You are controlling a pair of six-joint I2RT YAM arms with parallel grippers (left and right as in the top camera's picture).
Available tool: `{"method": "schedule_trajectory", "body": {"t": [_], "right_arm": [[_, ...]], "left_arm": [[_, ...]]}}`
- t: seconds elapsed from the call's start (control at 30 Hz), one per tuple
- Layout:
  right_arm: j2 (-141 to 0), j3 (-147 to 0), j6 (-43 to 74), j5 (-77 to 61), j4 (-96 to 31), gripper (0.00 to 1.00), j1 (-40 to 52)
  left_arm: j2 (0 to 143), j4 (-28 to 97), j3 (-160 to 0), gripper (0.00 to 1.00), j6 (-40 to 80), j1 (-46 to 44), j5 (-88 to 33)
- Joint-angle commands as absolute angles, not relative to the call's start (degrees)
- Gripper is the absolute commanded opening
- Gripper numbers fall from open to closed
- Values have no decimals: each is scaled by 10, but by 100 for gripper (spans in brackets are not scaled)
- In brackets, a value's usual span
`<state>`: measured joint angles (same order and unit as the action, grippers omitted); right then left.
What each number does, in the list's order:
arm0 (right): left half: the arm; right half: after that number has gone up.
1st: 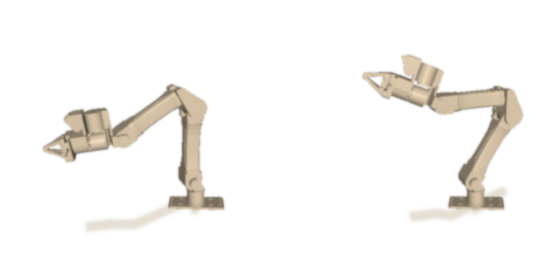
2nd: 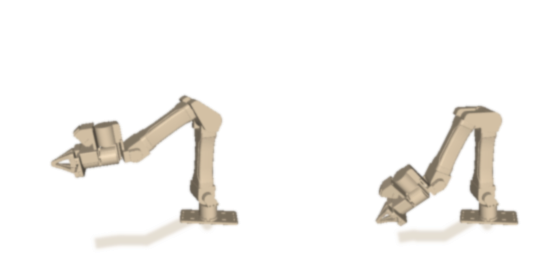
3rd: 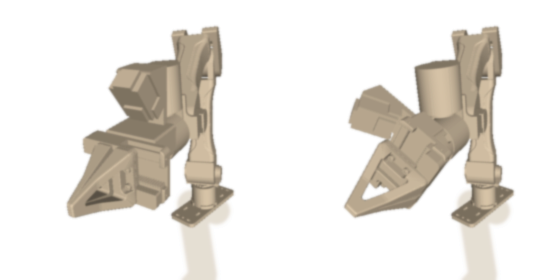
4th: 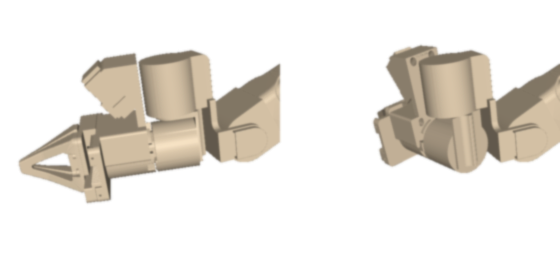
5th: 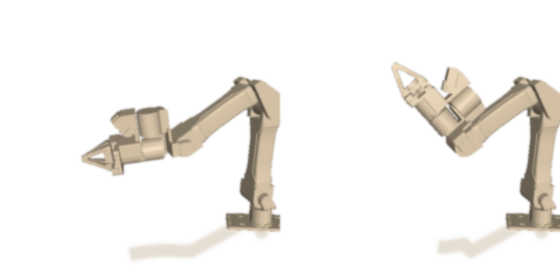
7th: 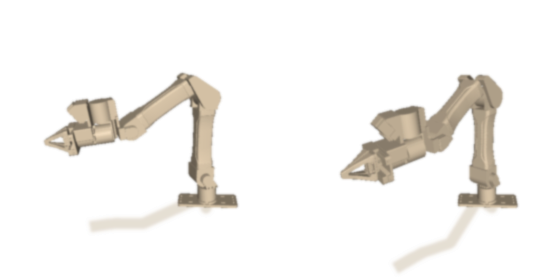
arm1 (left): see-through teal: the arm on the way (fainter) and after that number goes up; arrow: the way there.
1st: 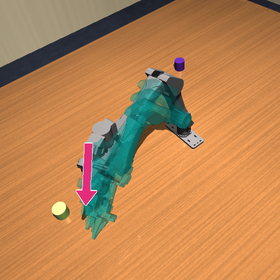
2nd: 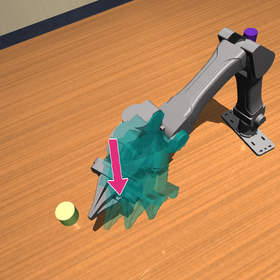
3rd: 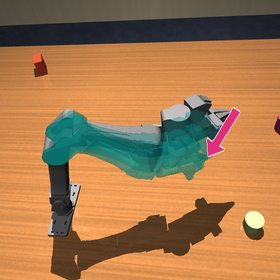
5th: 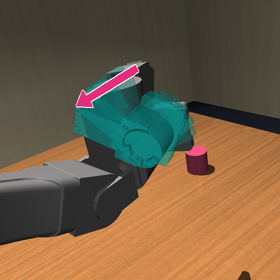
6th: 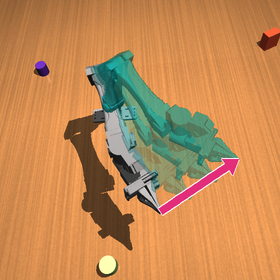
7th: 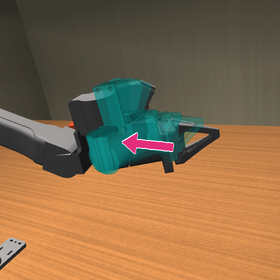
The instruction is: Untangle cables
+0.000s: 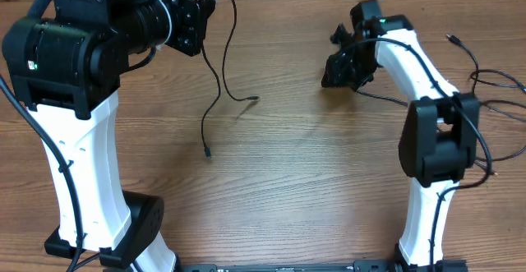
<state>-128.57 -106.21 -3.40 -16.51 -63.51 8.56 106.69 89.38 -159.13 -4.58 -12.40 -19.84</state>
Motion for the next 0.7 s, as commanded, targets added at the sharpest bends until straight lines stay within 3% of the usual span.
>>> {"method": "schedule_trajectory", "body": {"t": [0.0,0.23,0.37,0.57,0.67], "right_arm": [[-1287,-1061,-30,-168,-619,37,84],[-1314,-1061,-30,-168,-595,28,84],[-1325,-1061,-30,-163,-579,12,82],[-1327,-1061,-30,-128,-571,13,73],[-1328,-1061,-30,-116,-568,10,64]], "left_arm": [[1072,891,-1595,7,-36,-128,-222],[1072,891,-1595,7,-26,-142,-225],[1072,885,-1595,8,-26,-151,-221],[1071,884,-1595,5,-25,-154,-221],[1071,883,-1595,11,-25,-158,-221]]}}
